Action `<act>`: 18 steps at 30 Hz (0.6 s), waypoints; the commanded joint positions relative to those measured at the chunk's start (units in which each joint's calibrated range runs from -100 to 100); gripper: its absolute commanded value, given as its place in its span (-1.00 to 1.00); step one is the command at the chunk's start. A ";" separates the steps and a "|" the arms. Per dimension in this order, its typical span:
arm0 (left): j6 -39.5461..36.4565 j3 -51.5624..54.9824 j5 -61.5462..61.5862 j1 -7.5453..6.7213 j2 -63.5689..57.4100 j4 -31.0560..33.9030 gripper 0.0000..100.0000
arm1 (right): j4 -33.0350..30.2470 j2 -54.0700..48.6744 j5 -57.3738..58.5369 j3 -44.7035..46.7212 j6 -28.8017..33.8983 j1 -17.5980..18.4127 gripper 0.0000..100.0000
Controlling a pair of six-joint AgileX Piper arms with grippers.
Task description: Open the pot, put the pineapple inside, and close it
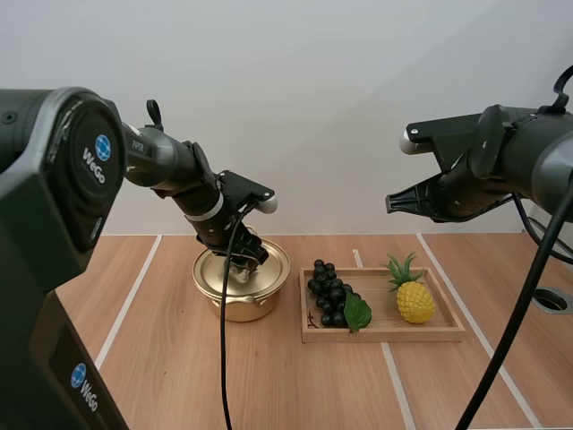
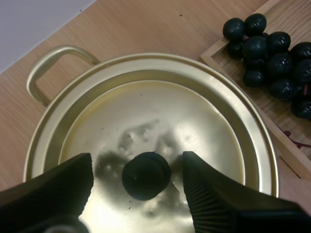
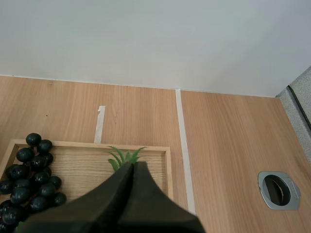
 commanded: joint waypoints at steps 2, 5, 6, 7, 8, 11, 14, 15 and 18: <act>0.64 -0.21 -0.70 -0.27 0.52 -1.90 0.64 | 0.23 -0.30 -1.45 -0.11 0.13 -0.22 -1.00; 0.64 -0.21 1.02 -0.27 0.52 -1.90 0.29 | 0.23 -0.30 -1.65 -0.11 0.13 -0.22 -1.00; 0.64 -0.21 1.50 -0.27 0.52 -1.90 0.16 | 0.23 -0.30 -1.83 -0.11 0.13 -0.22 -1.00; 0.64 -0.21 2.20 -0.27 0.52 -1.90 -0.01 | 0.23 -0.30 -1.83 -0.11 0.13 -0.22 -1.00; 0.64 -0.21 2.85 -0.27 0.52 -1.79 -0.18 | 0.23 -0.30 -1.83 -0.11 0.13 -0.22 -1.00; 0.64 -0.21 3.75 -0.27 0.52 -1.10 -0.76 | 0.23 -0.30 -2.02 -0.11 0.13 -0.22 -1.00; 0.67 -0.21 4.07 -0.27 0.52 -0.80 -1.00 | 0.34 -0.30 -2.00 -0.11 0.13 -0.22 -1.00; 0.67 -0.21 4.07 -0.27 0.52 -0.80 -1.00 | 0.34 -0.30 -2.00 -0.11 0.13 -0.22 -1.00; 0.67 -0.46 3.61 -0.27 -0.28 -0.92 -1.00 | 1.15 -0.30 -2.00 -0.11 0.13 -0.22 -1.00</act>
